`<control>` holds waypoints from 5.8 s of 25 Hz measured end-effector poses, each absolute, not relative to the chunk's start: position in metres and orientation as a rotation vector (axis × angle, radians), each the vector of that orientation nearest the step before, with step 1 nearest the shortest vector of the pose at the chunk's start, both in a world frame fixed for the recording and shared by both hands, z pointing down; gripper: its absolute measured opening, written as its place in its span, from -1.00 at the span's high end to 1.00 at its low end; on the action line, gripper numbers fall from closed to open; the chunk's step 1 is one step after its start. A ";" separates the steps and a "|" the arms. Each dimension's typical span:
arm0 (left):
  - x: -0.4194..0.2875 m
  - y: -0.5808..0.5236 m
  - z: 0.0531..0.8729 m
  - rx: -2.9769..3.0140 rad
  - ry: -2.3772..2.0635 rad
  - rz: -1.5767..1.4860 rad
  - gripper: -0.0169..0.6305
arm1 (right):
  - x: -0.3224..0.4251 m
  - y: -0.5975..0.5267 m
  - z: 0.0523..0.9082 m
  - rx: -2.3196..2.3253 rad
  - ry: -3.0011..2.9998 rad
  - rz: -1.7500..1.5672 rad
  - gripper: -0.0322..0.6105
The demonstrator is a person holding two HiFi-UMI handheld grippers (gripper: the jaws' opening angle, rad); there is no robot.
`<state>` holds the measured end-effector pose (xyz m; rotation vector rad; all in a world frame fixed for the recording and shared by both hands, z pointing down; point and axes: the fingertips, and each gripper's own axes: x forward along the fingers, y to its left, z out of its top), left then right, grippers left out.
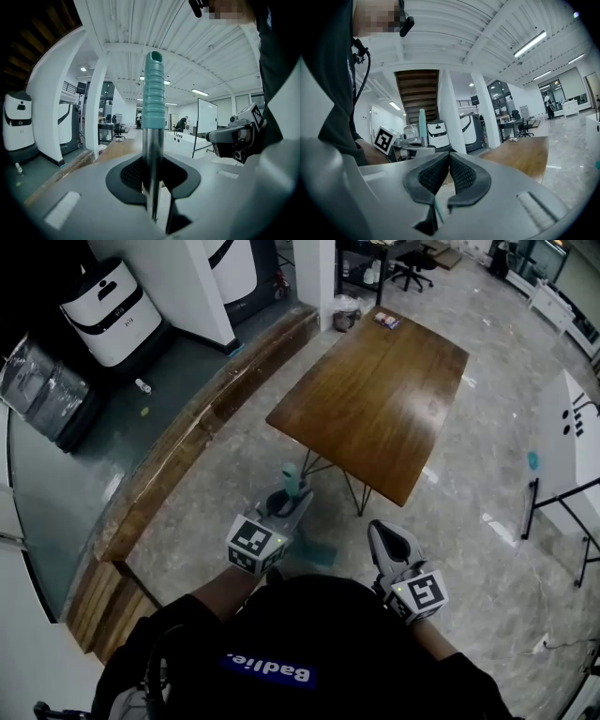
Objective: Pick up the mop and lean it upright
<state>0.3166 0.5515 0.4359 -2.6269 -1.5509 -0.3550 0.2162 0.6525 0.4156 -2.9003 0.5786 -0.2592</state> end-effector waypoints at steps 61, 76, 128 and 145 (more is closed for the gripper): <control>0.331 0.088 0.384 -3.072 -0.495 -0.188 0.67 | 0.357 0.206 0.410 -2.564 1.712 -0.381 0.88; 0.334 -0.022 0.382 -3.103 0.450 -0.237 0.67 | 0.435 0.087 0.413 -2.027 2.366 -0.366 0.88; -0.096 -0.270 0.378 -2.617 1.841 -0.149 0.67 | 0.037 -0.286 0.435 -0.756 3.157 -0.350 0.88; -0.138 -0.387 0.356 -2.262 2.262 -0.151 0.67 | 0.003 -0.442 0.444 -0.249 3.239 -0.394 0.88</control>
